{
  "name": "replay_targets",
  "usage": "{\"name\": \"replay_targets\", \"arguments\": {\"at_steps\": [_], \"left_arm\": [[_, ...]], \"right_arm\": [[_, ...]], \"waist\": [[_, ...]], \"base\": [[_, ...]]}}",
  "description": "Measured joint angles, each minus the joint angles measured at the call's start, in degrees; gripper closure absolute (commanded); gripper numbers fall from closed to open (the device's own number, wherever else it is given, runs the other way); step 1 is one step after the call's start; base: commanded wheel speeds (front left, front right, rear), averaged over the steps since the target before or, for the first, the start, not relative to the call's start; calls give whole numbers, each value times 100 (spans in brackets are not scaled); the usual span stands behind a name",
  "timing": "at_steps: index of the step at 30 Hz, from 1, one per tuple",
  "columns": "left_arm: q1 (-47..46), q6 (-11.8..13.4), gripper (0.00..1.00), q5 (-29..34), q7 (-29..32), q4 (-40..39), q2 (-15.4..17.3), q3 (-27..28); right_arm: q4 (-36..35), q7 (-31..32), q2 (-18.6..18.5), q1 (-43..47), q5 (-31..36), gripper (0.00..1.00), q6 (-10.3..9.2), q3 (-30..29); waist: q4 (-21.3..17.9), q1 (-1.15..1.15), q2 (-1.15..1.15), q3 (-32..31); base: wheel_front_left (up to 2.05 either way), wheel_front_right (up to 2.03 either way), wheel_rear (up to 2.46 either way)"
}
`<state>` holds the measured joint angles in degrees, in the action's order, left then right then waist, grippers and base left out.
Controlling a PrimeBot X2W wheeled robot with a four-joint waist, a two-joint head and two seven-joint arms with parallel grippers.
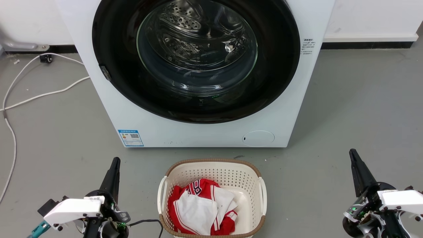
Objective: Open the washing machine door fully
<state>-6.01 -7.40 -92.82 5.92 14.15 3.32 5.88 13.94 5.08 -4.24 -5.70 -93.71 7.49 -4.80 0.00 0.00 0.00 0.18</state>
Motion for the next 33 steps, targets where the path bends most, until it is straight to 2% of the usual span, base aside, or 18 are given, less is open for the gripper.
{"name": "replay_targets", "arguments": {"at_steps": [2,3,13,18,23,33], "left_arm": [[0,0,100,14,1,0,-1,1],[9,1,0,14,-2,22,-5,-2],[131,2,0,55,-220,-31,-38,-185],[130,2,0,286,-363,-201,-38,-231],[124,2,0,766,-485,-443,-38,-223],[115,2,0,1979,-713,-857,-38,-232]], "right_arm": [[0,1,3,0,1,100,0,-4],[20,0,5,14,0,0,1,-1],[-57,-220,38,160,68,0,-1,37],[-178,-344,44,198,341,0,-1,30],[-356,-466,51,232,895,0,-1,36],[-732,-669,62,254,2472,0,-1,137]], "waist": [[0,-1,0,0],[0,0,0,0],[-8,0,0,6],[-12,0,0,8],[-22,0,0,11],[-47,0,0,16]], "base": [[0,0,0],[0,0,0],[0,0,0],[0,0,0],[0,0,0],[0,0,0]]}}
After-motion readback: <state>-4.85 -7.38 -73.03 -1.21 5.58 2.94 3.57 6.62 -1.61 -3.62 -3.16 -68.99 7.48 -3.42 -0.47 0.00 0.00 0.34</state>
